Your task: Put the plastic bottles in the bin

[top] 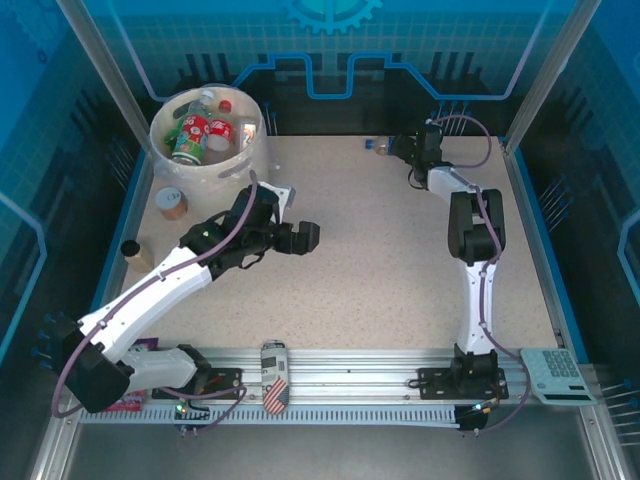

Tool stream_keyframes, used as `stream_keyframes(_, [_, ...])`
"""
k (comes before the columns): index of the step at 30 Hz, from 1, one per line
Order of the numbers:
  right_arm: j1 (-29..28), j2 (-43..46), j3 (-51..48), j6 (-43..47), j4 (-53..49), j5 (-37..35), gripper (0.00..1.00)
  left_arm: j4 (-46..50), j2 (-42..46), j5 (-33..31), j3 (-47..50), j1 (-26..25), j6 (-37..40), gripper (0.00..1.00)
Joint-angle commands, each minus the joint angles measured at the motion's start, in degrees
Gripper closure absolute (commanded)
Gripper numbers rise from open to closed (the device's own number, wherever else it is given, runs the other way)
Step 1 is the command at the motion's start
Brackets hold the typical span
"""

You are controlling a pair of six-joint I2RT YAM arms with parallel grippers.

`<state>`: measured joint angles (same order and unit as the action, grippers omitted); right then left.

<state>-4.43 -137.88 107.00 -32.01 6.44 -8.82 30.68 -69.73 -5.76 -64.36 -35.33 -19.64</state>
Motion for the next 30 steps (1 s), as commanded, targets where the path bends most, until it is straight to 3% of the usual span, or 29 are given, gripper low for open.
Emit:
stream_keyframes(1, [0.1, -4.6, 7.6, -0.9, -4.0, -1.4, 0.12, -3.4, 1.2, -0.9, 1.1, -0.1, -2.6, 0.01])
stream_keyframes(6, [0.3, -11.3, 18.9, -2.2, -12.1, 1.8, 0.12, -3.4, -0.6, -0.7, 0.2, -0.1, -2.6, 0.01])
stream_keyframes(15, [1.1, -12.1, 20.3, -2.8, -16.9, 3.2, 0.19, -3.7, -2.8, -1.1, -1.1, -0.1, -1.5, 0.01])
stream_keyframes(17, [0.9, -9.0, 15.2, -2.0, -15.1, 2.9, 0.2, -3.9, -3.0, -0.9, -1.3, -0.1, -1.5, 0.01])
stream_keyframes(24, [0.3, 11.5, -17.0, -1.2, 1.4, 2.8, 0.25, -4.1, -3.0, -1.0, -1.1, 0.0, -1.2, 0.01])
stream_keyframes(28, [-2.1, 25.8, -34.7, 1.1, 5.3, 5.6, 0.25, -4.6, -3.4, -0.7, -0.9, 0.1, -1.3, 0.01])
stream_keyframes(30, [-3.7, 31.8, -39.1, 4.8, 2.9, 4.6, 0.23, -5.0, -3.5, -0.5, -0.9, 0.2, -1.4, 0.01])
